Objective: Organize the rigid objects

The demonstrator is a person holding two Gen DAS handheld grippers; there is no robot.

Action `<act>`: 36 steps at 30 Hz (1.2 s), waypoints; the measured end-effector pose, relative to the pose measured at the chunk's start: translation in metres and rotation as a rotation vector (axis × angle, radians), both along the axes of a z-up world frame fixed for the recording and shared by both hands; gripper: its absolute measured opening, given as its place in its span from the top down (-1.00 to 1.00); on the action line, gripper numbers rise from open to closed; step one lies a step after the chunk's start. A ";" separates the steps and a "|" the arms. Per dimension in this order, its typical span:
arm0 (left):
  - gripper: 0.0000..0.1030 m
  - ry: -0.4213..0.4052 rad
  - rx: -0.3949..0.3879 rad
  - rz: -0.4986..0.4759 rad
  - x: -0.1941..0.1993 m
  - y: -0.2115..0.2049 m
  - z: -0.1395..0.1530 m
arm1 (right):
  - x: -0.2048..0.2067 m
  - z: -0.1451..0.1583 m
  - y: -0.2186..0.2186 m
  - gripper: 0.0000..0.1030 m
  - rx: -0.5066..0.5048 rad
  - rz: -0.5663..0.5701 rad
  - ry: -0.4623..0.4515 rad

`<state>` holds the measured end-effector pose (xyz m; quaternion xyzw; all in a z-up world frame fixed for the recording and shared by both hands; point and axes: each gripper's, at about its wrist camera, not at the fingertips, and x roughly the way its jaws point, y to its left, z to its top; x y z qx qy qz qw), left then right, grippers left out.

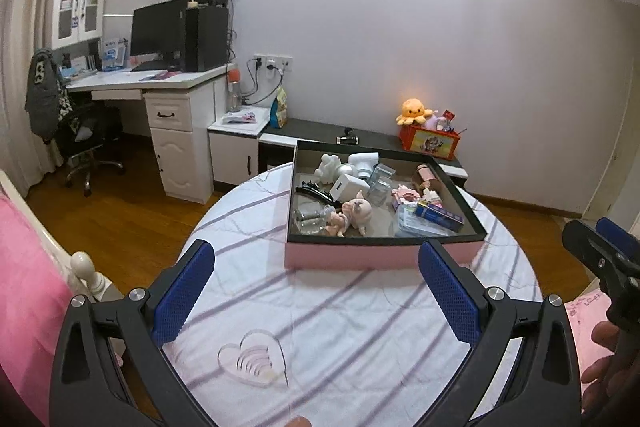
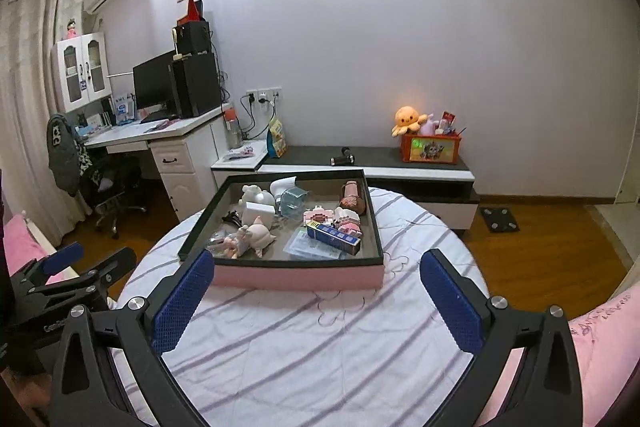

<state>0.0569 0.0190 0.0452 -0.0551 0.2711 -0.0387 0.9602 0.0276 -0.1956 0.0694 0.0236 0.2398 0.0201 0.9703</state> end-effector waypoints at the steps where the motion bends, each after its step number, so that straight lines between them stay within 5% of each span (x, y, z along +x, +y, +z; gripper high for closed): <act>1: -1.00 -0.003 -0.004 0.000 -0.007 0.001 0.001 | -0.009 0.002 0.001 -1.00 -0.005 -0.005 -0.011; 14: -1.00 -0.059 0.063 -0.026 -0.086 -0.015 0.007 | -0.076 0.010 0.005 -1.00 0.006 -0.027 -0.080; 36: -1.00 -0.063 0.033 -0.029 -0.090 -0.009 0.015 | -0.082 0.008 0.005 -1.00 0.003 -0.028 -0.082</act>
